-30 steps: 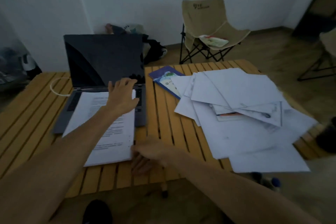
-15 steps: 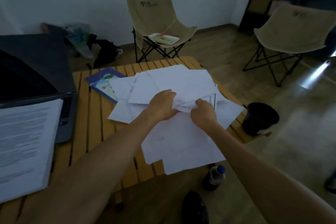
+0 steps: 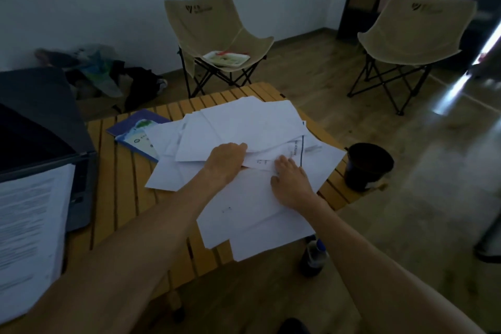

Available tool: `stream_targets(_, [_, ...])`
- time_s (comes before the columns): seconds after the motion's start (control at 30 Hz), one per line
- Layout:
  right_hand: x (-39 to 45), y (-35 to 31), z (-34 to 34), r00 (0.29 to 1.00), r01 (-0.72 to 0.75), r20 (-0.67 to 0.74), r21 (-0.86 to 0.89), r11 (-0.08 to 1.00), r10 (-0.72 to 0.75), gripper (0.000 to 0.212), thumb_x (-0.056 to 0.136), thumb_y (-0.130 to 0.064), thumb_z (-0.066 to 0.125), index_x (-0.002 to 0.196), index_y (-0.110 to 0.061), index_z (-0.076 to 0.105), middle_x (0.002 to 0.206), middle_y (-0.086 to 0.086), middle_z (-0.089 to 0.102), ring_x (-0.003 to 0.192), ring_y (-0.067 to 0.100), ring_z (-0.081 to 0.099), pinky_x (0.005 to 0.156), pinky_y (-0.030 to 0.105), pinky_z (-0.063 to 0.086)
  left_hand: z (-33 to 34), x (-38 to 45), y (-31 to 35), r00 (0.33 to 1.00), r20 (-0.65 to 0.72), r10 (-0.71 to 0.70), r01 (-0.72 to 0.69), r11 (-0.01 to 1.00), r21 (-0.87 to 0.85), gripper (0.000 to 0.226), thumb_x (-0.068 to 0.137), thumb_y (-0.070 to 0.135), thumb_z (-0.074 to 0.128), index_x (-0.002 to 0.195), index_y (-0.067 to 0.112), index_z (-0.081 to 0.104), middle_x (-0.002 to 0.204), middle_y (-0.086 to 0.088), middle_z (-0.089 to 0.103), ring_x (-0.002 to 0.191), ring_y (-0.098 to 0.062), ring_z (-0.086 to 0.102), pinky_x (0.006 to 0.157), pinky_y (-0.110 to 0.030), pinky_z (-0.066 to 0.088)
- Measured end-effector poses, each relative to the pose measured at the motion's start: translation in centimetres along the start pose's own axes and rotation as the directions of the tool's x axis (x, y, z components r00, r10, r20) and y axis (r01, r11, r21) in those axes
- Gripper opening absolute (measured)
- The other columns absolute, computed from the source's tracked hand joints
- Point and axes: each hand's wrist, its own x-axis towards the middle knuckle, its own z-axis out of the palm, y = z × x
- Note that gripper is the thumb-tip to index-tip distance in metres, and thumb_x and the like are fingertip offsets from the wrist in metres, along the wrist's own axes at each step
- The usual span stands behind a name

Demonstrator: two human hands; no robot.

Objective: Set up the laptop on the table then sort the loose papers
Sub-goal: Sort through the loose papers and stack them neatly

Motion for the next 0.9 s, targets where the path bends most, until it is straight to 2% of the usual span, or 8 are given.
stream_targets(0.07, [0.1,0.5,0.4,1.000,-0.014,0.003,0.050,0.999,0.014,0.059,0.103,-0.030,0.040,0.156,-0.009,0.023,0.165,0.006,0.016,0.153,0.026,0.011,0.124,0.044,0.010,-1.5,-0.8,-0.1,0.994,-0.097,-0.043,0.034,0.995,-0.093,0.016,0.096,0.016,0.051,0.108,0.007,0.055,0.102,-0.016,0.065,0.091,-0.035,0.062,0.072,-0.040,0.046])
stream_targets(0.17, [0.1,0.6,-0.5,0.998,-0.049,-0.034,0.276,0.960,0.061,0.062,0.098,-0.040,0.055,0.149,-0.012,0.034,0.151,0.005,0.041,0.141,0.029,0.038,0.113,0.044,0.035,-6.3,-3.3,-0.8,0.902,-0.419,-0.100,-0.031,0.955,-0.295,0.011,0.099,0.014,0.046,0.100,0.011,0.057,0.089,-0.008,0.063,0.080,-0.025,0.058,0.066,-0.037,0.045])
stream_targets(0.27, [-0.3,-0.7,-2.5,0.982,0.005,-0.148,0.629,0.777,0.113,0.076,0.085,-0.038,0.075,0.147,-0.021,0.033,0.138,-0.001,0.049,0.126,0.022,0.052,0.089,0.027,0.049,-13.1,-7.1,-1.6,0.764,-0.626,-0.158,-0.152,0.898,-0.412,0.013,0.102,0.016,0.046,0.102,0.010,0.058,0.087,0.002,0.058,0.076,-0.006,0.050,0.064,-0.013,0.040])
stream_targets(0.37, [-1.6,-2.6,-4.4,0.971,0.132,-0.233,0.700,0.702,0.049,0.094,0.073,-0.047,0.084,0.149,-0.031,0.032,0.152,-0.007,0.038,0.136,0.012,0.039,0.108,0.037,0.041,-18.8,-9.4,-3.4,0.610,-0.748,-0.262,-0.197,0.864,-0.463,0.009,0.100,0.014,0.048,0.102,0.012,0.056,0.080,0.008,0.053,0.067,0.000,0.046,0.063,-0.005,0.037])
stream_targets(0.43, [-3.1,-4.2,-5.4,0.983,0.176,-0.166,0.746,0.642,-0.076,0.062,0.081,-0.040,0.080,0.137,-0.028,0.055,0.139,-0.009,0.057,0.127,0.007,0.053,0.108,0.040,0.045,-21.0,-9.8,-5.3,0.526,-0.787,-0.323,-0.184,0.860,-0.476,0.013,0.098,0.013,0.044,0.094,0.026,0.049,0.077,0.016,0.050,0.066,0.003,0.048,0.062,-0.011,0.037])
stream_targets(0.53, [-5.9,-6.9,-5.5,0.960,0.157,0.018,0.791,0.591,-0.279,0.019,0.093,-0.017,0.069,0.110,-0.018,0.075,0.105,-0.003,0.076,0.095,0.015,0.072,0.080,0.032,0.060,-20.7,-9.5,-8.5,0.517,-0.772,-0.371,-0.052,0.886,-0.461,0.017,0.096,0.011,0.039,0.095,0.026,0.046,0.084,0.008,0.053,0.069,0.000,0.044,0.065,-0.018,0.035])
stream_targets(0.7, [-6.1,-8.6,-2.4,0.939,-0.010,0.301,0.504,0.864,-0.165,0.028,0.100,-0.030,0.057,0.090,-0.008,0.071,0.076,0.001,0.074,0.063,0.016,0.072,0.055,0.028,0.054,-9.8,-10.6,-15.0,0.689,-0.447,-0.570,0.339,0.799,-0.496,0.021,0.095,0.000,0.036,0.107,0.005,0.052,0.101,-0.019,0.062,0.085,-0.026,0.054,0.069,-0.028,0.036])
stream_targets(0.9, [-2.9,-7.1,-0.7,0.988,-0.072,-0.117,0.237,0.969,0.102,0.020,0.095,-0.016,0.050,0.087,-0.010,0.067,0.097,0.014,0.073,0.080,0.029,0.067,0.074,0.042,0.058,-1.9,-12.6,-18.7,0.604,-0.234,-0.762,0.680,0.646,-0.347,0.032,0.087,-0.006,0.047,0.116,0.007,0.052,0.120,-0.021,0.057,0.103,-0.037,0.054,0.084,-0.042,0.044])
